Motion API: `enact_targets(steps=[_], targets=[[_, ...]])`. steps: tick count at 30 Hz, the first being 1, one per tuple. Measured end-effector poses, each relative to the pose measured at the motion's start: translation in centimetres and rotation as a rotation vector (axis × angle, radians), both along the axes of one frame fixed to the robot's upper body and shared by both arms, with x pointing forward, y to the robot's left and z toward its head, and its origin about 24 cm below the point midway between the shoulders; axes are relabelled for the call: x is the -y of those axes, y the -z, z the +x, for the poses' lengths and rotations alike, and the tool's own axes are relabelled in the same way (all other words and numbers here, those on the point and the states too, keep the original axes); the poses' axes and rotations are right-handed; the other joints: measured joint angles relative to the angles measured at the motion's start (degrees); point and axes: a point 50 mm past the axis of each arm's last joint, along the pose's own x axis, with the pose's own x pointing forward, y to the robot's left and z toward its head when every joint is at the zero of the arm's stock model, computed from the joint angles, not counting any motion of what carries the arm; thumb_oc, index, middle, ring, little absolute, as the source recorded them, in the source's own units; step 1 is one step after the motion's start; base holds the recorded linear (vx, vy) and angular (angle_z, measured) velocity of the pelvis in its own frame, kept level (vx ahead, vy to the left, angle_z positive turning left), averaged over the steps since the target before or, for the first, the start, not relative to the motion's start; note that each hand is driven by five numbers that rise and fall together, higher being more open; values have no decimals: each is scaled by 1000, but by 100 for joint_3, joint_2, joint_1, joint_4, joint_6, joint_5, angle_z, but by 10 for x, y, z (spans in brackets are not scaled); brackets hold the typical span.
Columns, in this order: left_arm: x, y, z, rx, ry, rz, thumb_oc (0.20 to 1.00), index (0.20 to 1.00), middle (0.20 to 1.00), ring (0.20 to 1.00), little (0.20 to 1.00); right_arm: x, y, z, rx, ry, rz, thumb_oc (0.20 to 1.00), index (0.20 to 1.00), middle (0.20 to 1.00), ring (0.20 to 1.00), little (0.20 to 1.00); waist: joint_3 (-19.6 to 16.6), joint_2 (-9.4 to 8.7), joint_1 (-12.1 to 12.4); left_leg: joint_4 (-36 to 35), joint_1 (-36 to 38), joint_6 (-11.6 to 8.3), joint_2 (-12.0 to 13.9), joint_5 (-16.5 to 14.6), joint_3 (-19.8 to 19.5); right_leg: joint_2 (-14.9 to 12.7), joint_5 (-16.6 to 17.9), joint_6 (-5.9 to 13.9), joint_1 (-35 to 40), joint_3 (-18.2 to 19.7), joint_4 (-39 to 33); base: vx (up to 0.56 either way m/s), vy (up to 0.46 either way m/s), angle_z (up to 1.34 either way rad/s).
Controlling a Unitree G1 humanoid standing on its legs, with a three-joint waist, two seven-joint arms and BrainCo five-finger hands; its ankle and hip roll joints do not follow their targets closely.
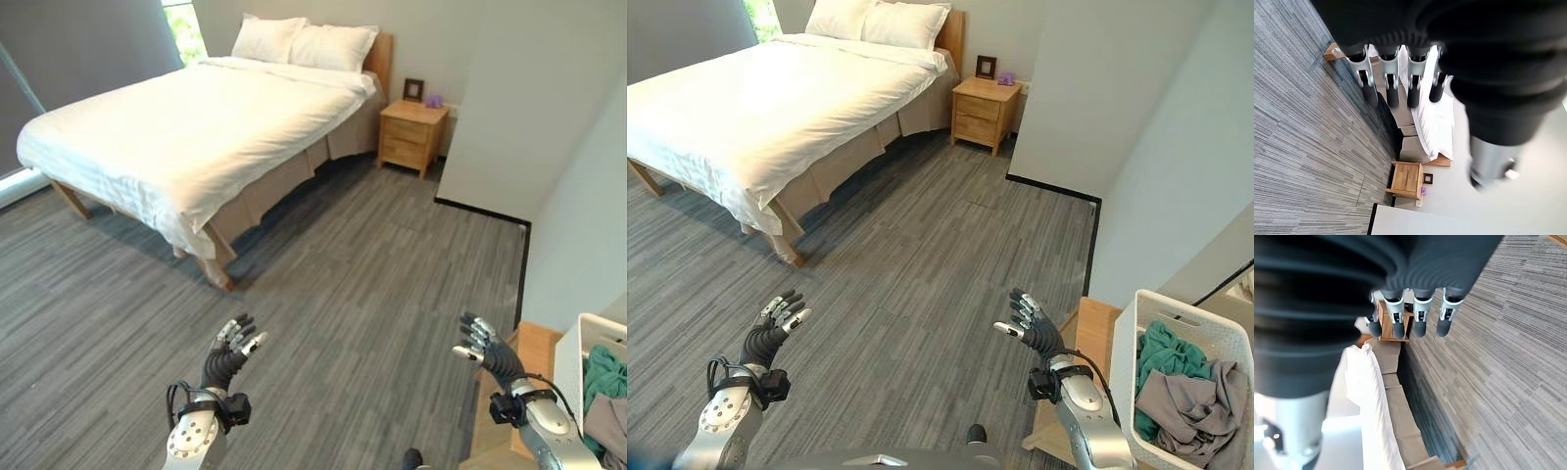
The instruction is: Pick up bed clothes into laundry basket.
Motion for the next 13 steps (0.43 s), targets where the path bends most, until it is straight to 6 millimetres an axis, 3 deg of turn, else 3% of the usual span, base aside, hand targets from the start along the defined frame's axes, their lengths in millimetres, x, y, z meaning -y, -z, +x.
enact_targets(steps=[13], targets=[[0,10,-4,-35,-52,-28,1000,1000,1000,1000,1000,-1,1,0,-9,-1,-3,1000,1000,1000,1000,1000,-29,-48,0,-59,61,-19,45,-3,25,67,73,-32,92,11,-165,3,0,0]])
